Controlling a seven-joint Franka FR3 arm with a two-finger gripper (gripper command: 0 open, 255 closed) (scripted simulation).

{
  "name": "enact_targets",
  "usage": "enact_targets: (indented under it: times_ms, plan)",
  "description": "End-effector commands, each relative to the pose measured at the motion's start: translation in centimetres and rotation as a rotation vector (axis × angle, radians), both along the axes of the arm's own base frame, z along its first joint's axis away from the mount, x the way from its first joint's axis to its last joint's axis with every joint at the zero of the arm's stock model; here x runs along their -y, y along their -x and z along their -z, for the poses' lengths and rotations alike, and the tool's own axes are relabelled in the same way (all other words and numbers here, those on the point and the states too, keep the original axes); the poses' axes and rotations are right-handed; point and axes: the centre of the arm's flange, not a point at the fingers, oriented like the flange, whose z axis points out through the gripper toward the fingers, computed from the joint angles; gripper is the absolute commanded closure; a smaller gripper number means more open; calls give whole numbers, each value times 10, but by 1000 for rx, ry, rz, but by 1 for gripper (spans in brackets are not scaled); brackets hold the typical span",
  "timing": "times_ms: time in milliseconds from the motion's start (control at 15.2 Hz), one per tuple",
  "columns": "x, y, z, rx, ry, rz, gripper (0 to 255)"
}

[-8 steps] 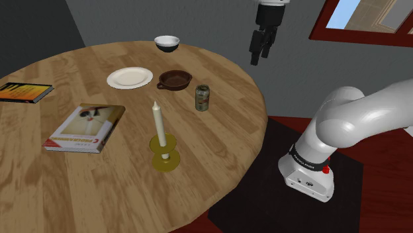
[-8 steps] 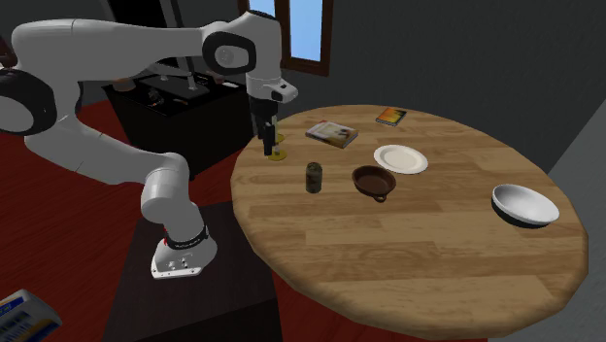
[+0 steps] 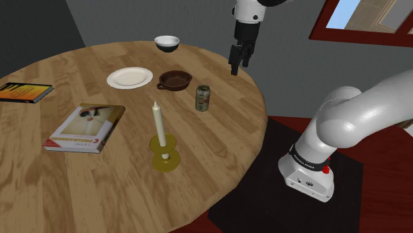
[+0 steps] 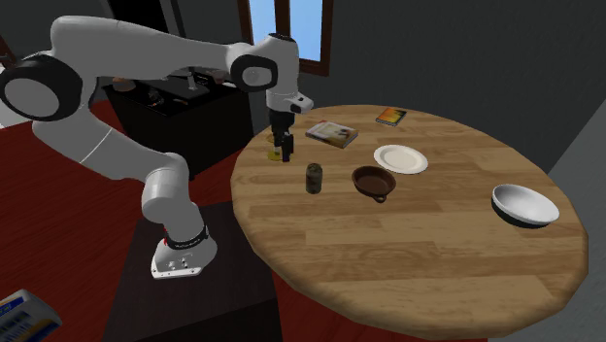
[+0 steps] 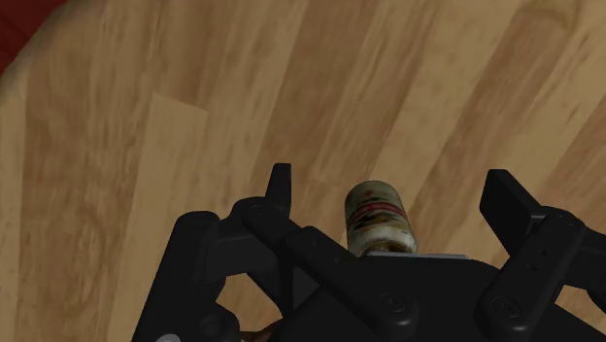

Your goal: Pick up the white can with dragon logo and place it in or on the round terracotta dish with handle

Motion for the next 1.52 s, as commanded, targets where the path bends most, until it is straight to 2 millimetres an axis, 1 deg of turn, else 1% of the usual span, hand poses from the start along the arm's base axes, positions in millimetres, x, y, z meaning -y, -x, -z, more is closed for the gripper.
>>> enact_targets:
  times_ms: [0,660,726,1188,1254,1452]
  plan:
    - [-6,-20,17,11,3,-11,0]
    - [-46,-110,98,53,17,-65,0]
    - [-49,-116,103,56,18,-68,0]
    - [-49,-116,140,56,18,-68,0]
    - [-49,-116,143,56,18,-68,0]
    - [-49,-116,143,56,18,-68,0]
